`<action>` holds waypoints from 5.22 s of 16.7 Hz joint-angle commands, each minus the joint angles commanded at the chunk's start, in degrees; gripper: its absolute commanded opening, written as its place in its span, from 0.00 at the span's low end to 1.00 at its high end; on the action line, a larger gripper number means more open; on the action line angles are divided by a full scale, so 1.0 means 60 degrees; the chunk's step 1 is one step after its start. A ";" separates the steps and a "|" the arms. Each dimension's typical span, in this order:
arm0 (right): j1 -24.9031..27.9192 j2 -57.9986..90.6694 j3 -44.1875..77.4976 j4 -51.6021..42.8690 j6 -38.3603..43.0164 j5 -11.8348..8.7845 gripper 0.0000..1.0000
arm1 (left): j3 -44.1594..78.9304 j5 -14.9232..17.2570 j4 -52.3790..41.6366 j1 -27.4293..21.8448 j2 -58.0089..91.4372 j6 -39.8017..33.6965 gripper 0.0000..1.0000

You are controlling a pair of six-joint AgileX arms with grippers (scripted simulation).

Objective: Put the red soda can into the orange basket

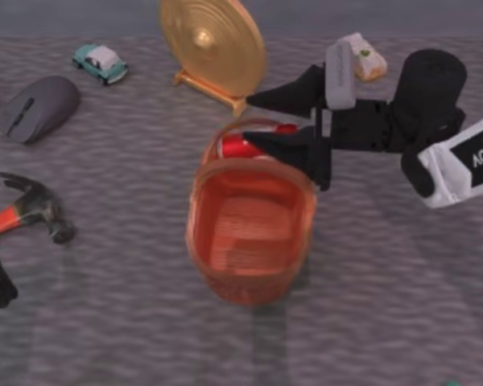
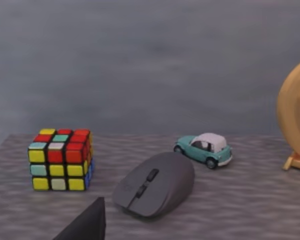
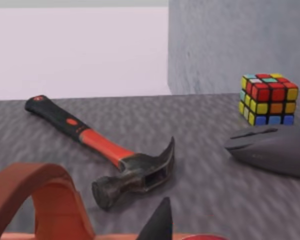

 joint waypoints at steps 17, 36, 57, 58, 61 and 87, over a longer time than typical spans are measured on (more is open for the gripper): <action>-0.0296 -0.1120 -0.0906 -0.0564 -0.0107 0.0706 1.00 | 0.1291 0.0193 -0.0963 -0.0603 0.1338 0.0744 1.00; -0.2732 -1.7210 -0.9603 -0.8407 -0.0633 0.8485 1.00 | 1.6943 0.0198 -1.1798 -0.5485 1.7187 0.8997 1.00; -0.3163 -2.1883 -1.1269 -1.0832 -0.0273 1.0560 1.00 | 2.0284 0.0032 -1.3836 -0.6721 2.1443 1.1312 1.00; -0.3163 -2.1883 -1.1269 -1.0832 -0.0273 1.0560 1.00 | 2.0263 0.0032 -1.3818 -0.6721 2.1440 1.1312 1.00; -0.3163 -2.1883 -1.1269 -1.0832 -0.0273 1.0560 1.00 | 2.0263 0.0032 -1.3818 -0.6721 2.1440 1.1312 1.00; -0.3163 -2.1883 -1.1269 -1.0832 -0.0273 1.0560 1.00 | 2.0263 0.0032 -1.3818 -0.6721 2.1440 1.1312 0.00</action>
